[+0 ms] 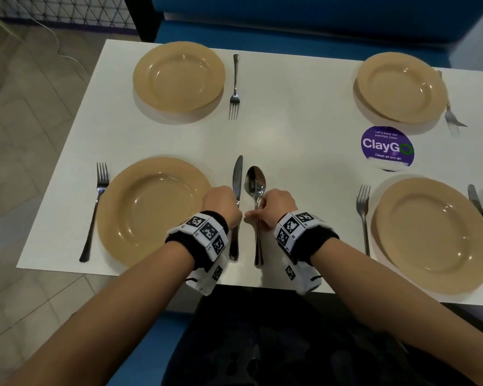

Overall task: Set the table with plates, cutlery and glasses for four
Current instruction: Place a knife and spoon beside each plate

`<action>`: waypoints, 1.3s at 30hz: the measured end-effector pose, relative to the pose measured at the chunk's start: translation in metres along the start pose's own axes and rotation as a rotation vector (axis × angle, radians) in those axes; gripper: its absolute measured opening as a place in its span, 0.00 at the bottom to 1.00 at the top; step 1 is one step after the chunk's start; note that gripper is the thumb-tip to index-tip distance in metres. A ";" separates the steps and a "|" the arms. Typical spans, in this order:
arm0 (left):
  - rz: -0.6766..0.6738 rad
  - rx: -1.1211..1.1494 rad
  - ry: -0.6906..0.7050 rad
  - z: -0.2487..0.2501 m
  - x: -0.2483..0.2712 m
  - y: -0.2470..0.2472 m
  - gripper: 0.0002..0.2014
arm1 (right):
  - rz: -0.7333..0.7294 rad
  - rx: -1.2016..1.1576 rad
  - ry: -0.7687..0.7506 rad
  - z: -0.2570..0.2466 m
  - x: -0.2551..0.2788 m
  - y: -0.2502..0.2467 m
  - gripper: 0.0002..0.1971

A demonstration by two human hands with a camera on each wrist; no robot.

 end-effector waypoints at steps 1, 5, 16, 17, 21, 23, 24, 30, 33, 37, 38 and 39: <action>-0.004 -0.011 0.014 -0.001 0.003 0.001 0.09 | 0.009 0.025 0.000 -0.002 0.002 0.001 0.24; 0.008 -0.033 0.044 -0.008 0.009 0.004 0.12 | 0.079 -0.038 0.008 -0.007 0.009 0.006 0.14; 0.016 0.004 0.147 -0.016 0.024 0.008 0.08 | 0.139 -0.158 0.037 -0.016 0.027 0.024 0.08; 0.019 0.011 0.148 -0.017 0.024 0.008 0.07 | 0.139 -0.164 0.036 -0.017 0.028 0.025 0.09; 0.042 0.019 0.160 -0.020 0.027 0.009 0.06 | 0.142 -0.202 0.040 -0.019 0.027 0.030 0.08; 0.053 0.026 0.163 -0.021 0.028 0.010 0.08 | 0.144 -0.205 0.036 -0.020 0.028 0.031 0.09; 0.053 0.028 0.162 -0.021 0.028 0.010 0.08 | 0.145 -0.206 0.033 -0.020 0.028 0.031 0.09; 0.064 0.049 0.138 -0.022 0.031 0.011 0.10 | 0.157 -0.211 0.021 -0.018 0.031 0.029 0.07; 0.061 0.059 0.122 -0.021 0.034 0.012 0.11 | 0.162 -0.218 0.029 -0.016 0.029 0.028 0.07; 0.057 0.075 0.111 -0.021 0.035 0.011 0.12 | 0.172 -0.245 0.039 -0.014 0.029 0.028 0.06; 0.054 0.076 0.113 -0.020 0.035 0.011 0.12 | 0.172 -0.264 0.044 -0.013 0.028 0.028 0.05; 0.055 0.079 0.116 -0.020 0.035 0.011 0.12 | 0.169 -0.287 0.054 -0.013 0.029 0.028 0.05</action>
Point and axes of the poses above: each hand's wrist, its own x-axis away from the middle knuckle, its own y-axis out of the palm, z = x × y, the point moved 2 cm from there along -x, towards the middle knuckle, and after that the axes turned 5 degrees about x, right-handed, at the moved point
